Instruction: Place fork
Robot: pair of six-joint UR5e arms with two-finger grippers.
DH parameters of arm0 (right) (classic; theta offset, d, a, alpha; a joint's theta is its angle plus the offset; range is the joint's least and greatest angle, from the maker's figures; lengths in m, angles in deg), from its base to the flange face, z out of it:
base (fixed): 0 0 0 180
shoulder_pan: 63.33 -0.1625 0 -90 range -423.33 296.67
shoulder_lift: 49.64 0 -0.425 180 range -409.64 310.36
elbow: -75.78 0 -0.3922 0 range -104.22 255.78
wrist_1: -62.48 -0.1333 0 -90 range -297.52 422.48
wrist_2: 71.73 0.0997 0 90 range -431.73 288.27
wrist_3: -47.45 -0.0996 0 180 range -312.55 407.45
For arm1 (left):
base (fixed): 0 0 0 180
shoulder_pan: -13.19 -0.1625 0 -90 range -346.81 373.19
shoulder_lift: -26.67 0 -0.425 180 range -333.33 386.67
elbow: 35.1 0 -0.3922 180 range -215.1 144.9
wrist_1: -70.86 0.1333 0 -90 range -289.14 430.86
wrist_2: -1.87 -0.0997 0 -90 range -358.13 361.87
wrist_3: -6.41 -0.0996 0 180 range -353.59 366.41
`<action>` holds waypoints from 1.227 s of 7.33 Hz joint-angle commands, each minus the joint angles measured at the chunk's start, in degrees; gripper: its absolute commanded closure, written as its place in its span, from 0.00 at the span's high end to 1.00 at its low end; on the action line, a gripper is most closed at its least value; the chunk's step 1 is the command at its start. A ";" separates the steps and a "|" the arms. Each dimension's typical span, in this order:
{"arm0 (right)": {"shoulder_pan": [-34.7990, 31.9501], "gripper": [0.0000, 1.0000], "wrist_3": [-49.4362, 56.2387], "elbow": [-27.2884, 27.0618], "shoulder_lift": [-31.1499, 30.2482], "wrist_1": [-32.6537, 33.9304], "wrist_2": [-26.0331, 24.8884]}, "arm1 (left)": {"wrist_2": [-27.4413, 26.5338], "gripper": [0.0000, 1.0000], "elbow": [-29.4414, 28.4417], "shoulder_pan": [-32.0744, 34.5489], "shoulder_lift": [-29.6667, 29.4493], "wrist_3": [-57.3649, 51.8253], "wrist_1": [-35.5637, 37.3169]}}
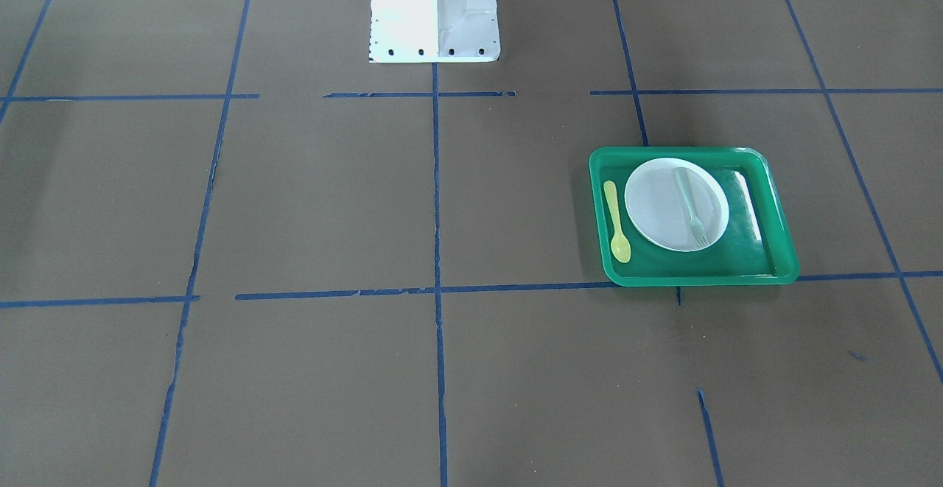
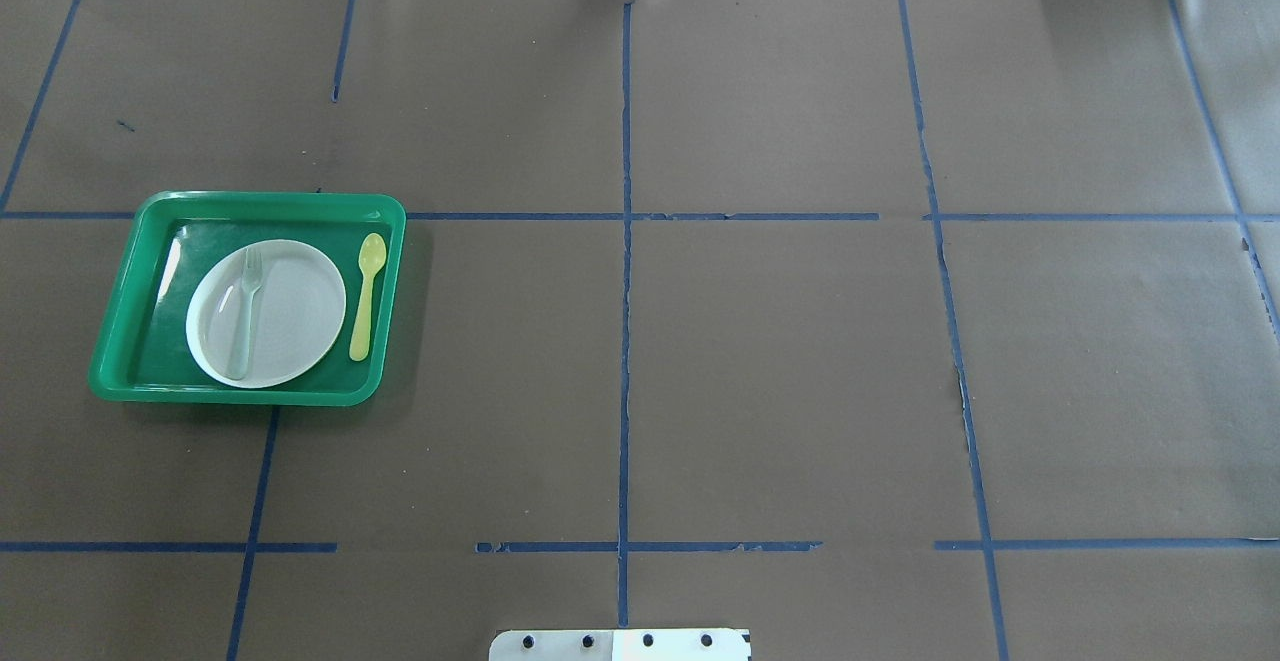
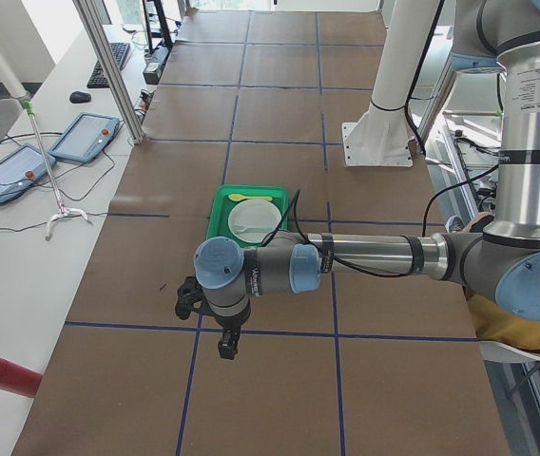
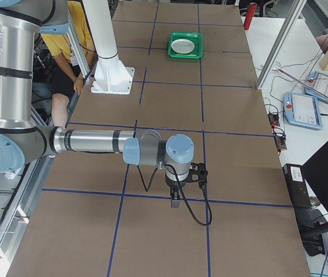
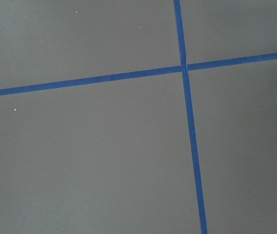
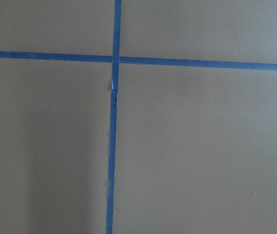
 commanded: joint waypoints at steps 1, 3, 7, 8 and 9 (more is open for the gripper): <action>0.00 1.00 -0.09 0.00 0.00 0.00 0.00 | -0.09 1.00 0.98 -0.21 -1.12 0.04 0.43; 0.00 1.00 -0.09 0.00 0.00 0.00 0.00 | -0.18 1.00 0.81 -3.09 -0.96 0.40 -0.08; 0.00 1.00 -0.09 0.00 0.00 0.00 0.00 | 4.48 1.00 8.18 -18.09 -1.22 21.13 -13.22; 0.00 1.00 -0.09 0.00 0.00 0.00 0.00 | 4.48 1.00 8.81 -21.09 -1.22 31.32 -20.58; 0.00 1.00 0.00 0.00 0.00 0.00 0.00 | 4.39 1.00 8.90 -25.56 -1.22 41.51 -27.09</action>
